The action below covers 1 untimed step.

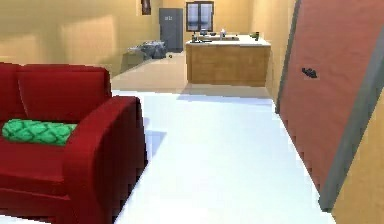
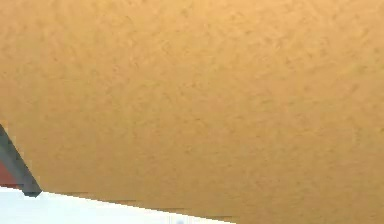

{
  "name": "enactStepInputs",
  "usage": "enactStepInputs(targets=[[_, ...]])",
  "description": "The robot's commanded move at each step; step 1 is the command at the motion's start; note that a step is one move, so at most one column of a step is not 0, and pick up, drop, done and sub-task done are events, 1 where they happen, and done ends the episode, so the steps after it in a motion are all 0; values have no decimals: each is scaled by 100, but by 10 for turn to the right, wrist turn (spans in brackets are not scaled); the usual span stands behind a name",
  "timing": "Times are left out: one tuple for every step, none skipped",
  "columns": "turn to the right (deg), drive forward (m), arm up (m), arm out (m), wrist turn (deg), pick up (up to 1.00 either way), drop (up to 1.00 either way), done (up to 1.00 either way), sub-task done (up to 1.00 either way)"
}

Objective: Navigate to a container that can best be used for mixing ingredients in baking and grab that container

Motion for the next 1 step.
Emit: enactStepInputs(targets=[[0, 100, 0, 0, 0, 0, 0, 0, 0]])
